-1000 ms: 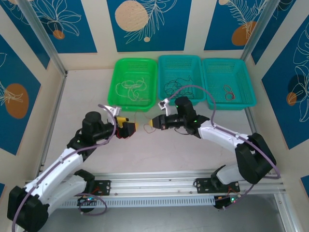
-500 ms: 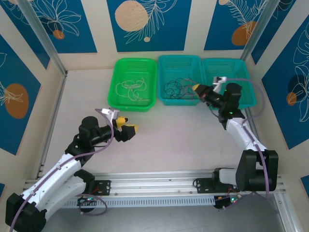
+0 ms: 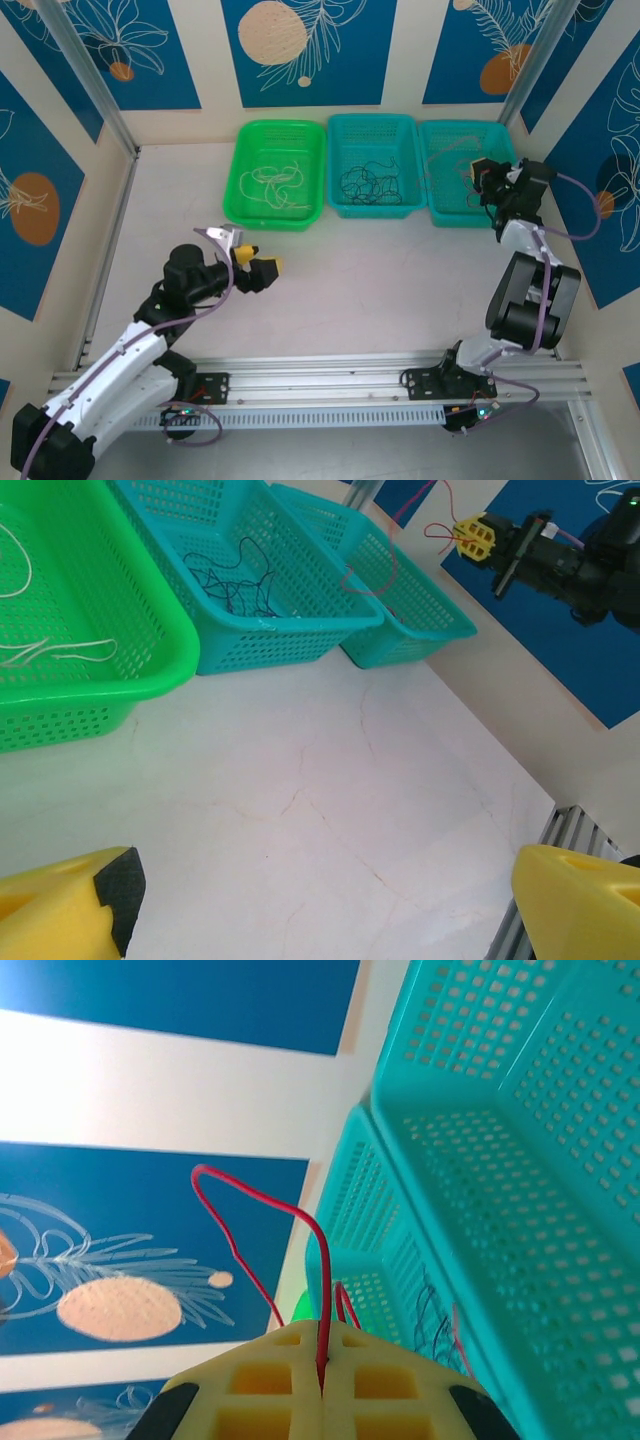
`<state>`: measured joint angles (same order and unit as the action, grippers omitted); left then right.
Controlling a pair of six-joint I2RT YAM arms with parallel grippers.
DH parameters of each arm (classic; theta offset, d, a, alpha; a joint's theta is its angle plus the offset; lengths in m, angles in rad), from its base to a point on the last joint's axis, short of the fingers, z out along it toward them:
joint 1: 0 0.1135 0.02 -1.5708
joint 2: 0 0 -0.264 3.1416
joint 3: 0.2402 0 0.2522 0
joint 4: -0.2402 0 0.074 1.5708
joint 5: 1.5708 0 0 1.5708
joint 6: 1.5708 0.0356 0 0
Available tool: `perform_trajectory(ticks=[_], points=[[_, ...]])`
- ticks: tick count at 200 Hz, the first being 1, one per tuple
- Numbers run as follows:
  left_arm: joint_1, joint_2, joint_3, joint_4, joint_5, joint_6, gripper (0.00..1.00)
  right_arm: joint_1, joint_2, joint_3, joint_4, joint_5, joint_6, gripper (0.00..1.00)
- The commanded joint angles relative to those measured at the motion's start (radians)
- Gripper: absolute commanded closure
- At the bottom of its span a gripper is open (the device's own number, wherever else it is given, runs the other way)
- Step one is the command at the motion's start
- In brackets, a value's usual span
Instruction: Untangle the cables
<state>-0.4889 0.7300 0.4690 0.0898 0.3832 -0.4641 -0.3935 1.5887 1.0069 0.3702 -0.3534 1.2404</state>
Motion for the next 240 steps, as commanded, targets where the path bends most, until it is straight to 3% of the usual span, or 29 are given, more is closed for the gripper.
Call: perform_trajectory(ticks=[1,39,77,104,158,166,178,188,240], points=[[-0.008,-0.022,-0.008,0.01,-0.008,-0.004,0.05,-0.014,0.068,0.077,-0.059,0.043,-0.047,1.0],[-0.008,-0.022,-0.006,0.011,-0.012,-0.007,0.05,-0.023,0.135,0.192,-0.181,0.086,-0.105,1.0],[-0.008,-0.033,-0.006,-0.002,-0.026,-0.011,0.05,-0.054,0.121,0.226,-0.318,0.311,-0.05,1.0],[-0.008,-0.032,-0.005,0.002,-0.028,-0.014,0.05,-0.059,0.119,0.272,-0.371,0.395,-0.116,1.0],[-0.008,-0.014,-0.003,0.027,-0.038,-0.026,0.05,-0.012,0.2,0.337,-0.375,0.261,-0.196,1.0],[-0.008,-0.012,0.003,0.015,-0.04,-0.025,0.05,0.007,0.217,0.362,-0.41,0.253,-0.214,0.93],[-0.008,-0.014,0.017,-0.023,-0.064,-0.02,0.06,0.032,0.233,0.396,-0.481,0.251,-0.22,0.66],[-0.008,-0.019,0.031,-0.071,-0.101,-0.011,0.06,0.047,0.232,0.398,-0.502,0.248,-0.215,0.56],[-0.007,-0.052,0.065,-0.284,-0.374,0.017,0.06,0.051,0.099,0.302,-0.506,0.219,-0.257,0.51]])
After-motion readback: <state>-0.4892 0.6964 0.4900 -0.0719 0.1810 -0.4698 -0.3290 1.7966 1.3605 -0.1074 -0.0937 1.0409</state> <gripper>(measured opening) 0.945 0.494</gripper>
